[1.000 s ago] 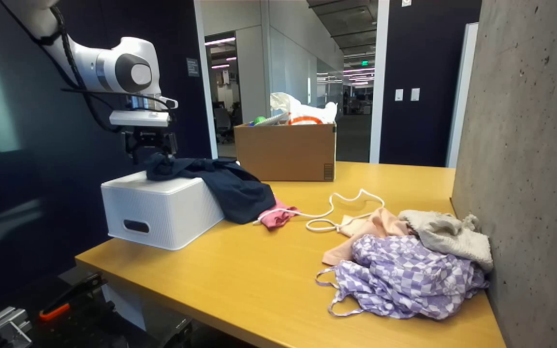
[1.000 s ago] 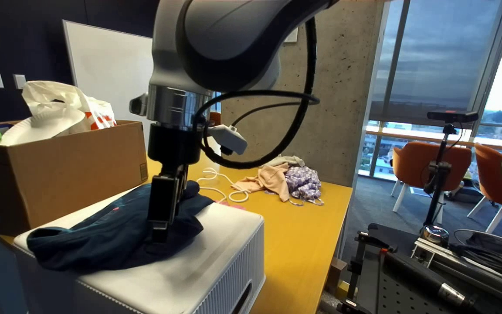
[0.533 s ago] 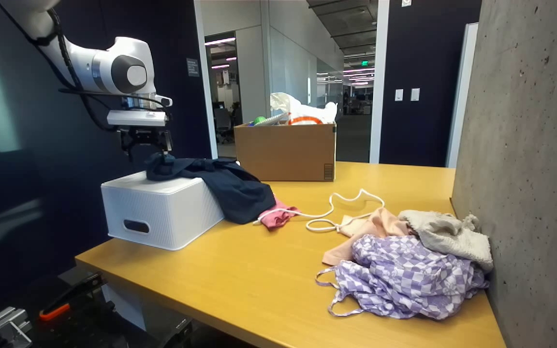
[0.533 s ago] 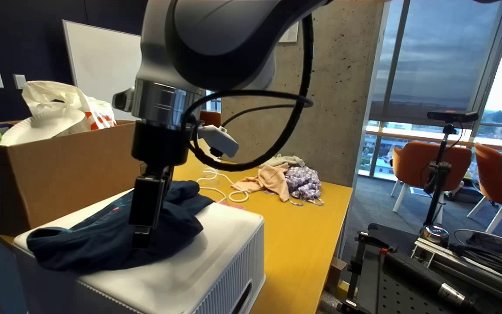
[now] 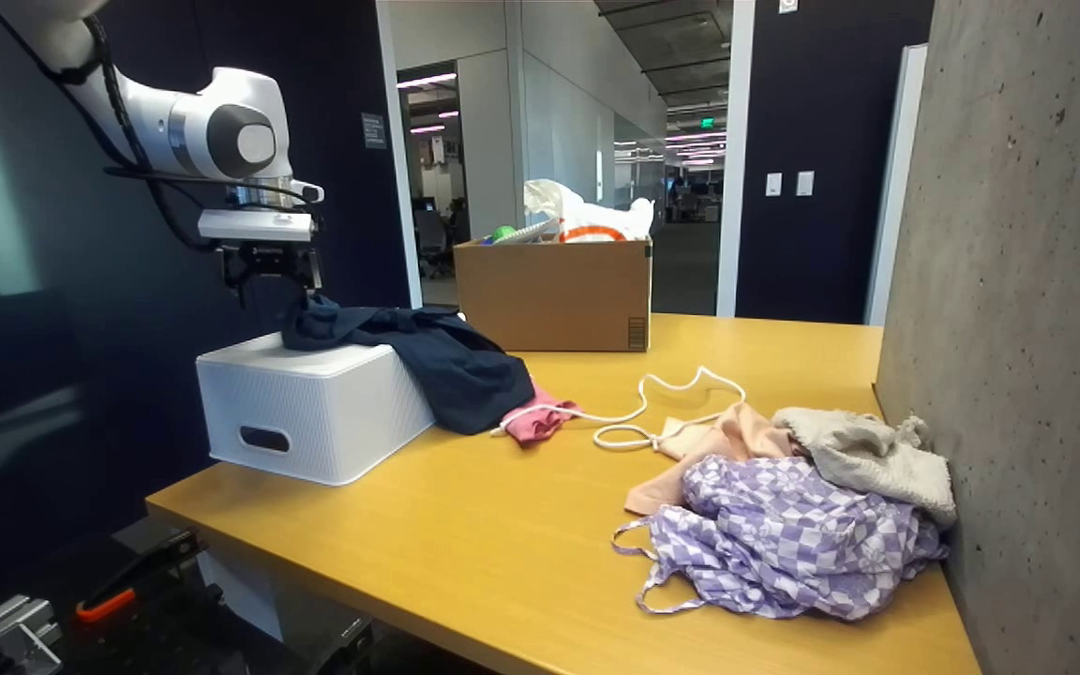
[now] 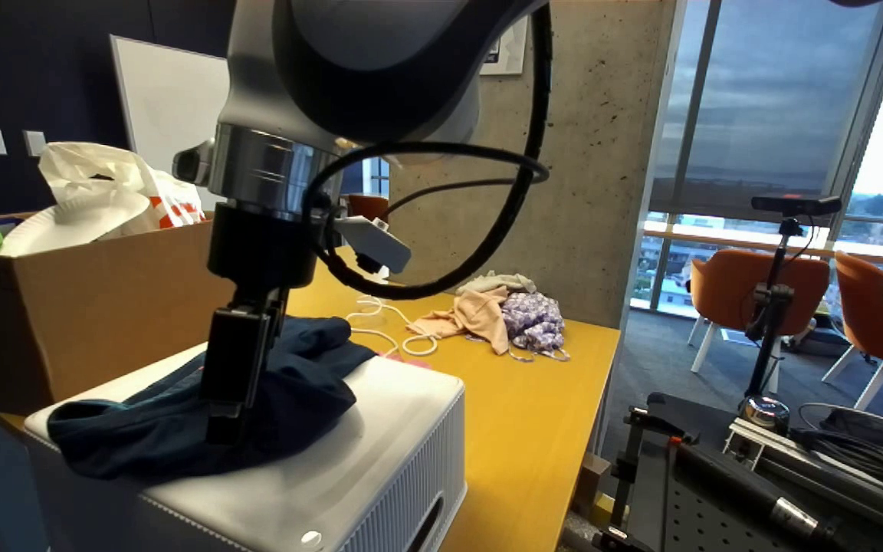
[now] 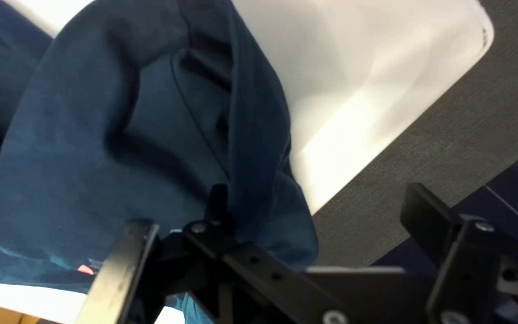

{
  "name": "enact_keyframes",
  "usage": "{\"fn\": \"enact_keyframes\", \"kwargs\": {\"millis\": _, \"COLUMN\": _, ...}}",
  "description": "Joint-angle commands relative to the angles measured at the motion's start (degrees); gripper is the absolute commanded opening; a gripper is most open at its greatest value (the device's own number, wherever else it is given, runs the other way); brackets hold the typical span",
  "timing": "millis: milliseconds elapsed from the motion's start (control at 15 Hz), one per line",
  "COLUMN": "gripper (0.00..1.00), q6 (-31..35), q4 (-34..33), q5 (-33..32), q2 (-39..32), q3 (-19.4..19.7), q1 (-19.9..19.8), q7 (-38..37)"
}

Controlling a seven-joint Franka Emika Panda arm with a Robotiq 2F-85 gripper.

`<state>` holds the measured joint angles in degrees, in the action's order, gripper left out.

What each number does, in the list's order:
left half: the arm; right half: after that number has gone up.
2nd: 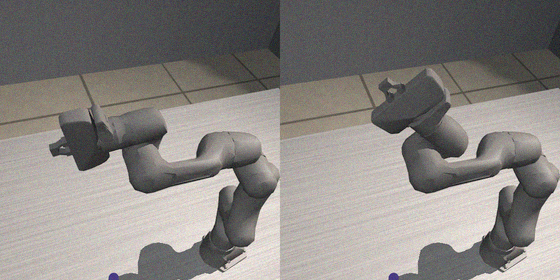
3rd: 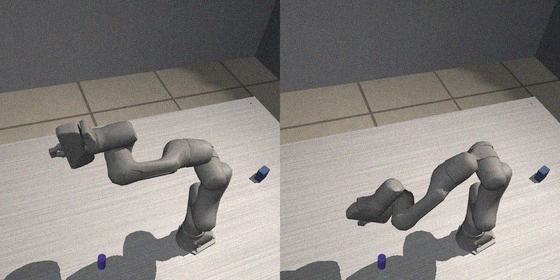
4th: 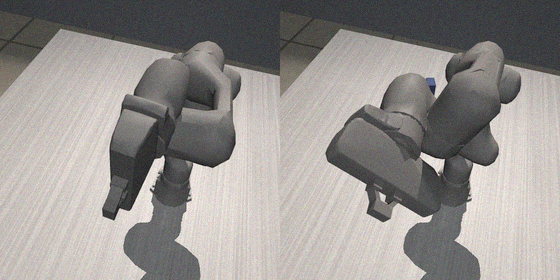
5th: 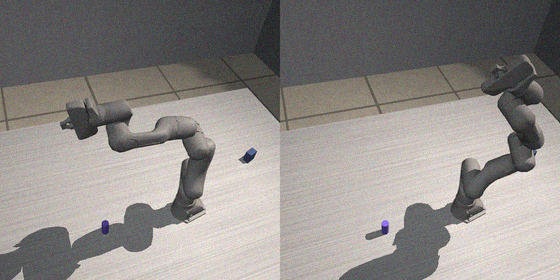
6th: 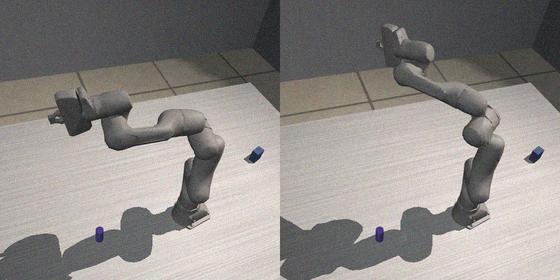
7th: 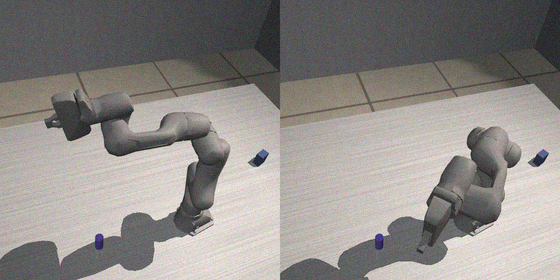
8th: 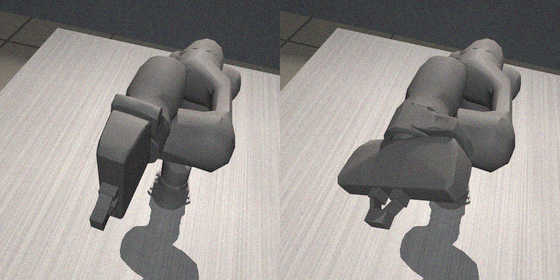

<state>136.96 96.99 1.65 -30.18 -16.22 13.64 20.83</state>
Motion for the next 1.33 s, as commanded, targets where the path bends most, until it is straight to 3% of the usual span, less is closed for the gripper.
{"fn": "enact_keyframes", "kwargs": {"millis": 0, "gripper": 0.68, "q6": 0.7, "q4": -0.3, "q5": 0.8, "q2": -0.4, "q3": -0.9, "q1": -1.1, "q7": 1.2}}
{"fn": "enact_keyframes", "kwargs": {"millis": 200, "gripper": 0.42, "q6": 0.6, "q4": 0.5, "q5": 0.9, "q2": 0.7, "q3": -1.4, "q1": -0.8, "q7": 1.0}}
{"fn": "enact_keyframes", "kwargs": {"millis": 600, "gripper": 0.01, "q6": -0.2, "q4": 2.2, "q5": 0.4, "q2": 3.5, "q3": -1.4, "q1": -0.9, "q7": 0.2}}
{"fn": "enact_keyframes", "kwargs": {"millis": 1000, "gripper": 0.01, "q6": -1.5, "q4": 2.9, "q5": -0.2, "q2": 6.2, "q3": -0.6, "q1": -0.3, "q7": -1.9}}
{"fn": "enact_keyframes", "kwargs": {"millis": 1267, "gripper": 0.01, "q6": -5.1, "q4": 3.9, "q5": -0.4, "q2": 9.6, "q3": -1.8, "q1": 2.8, "q7": -6.4}}
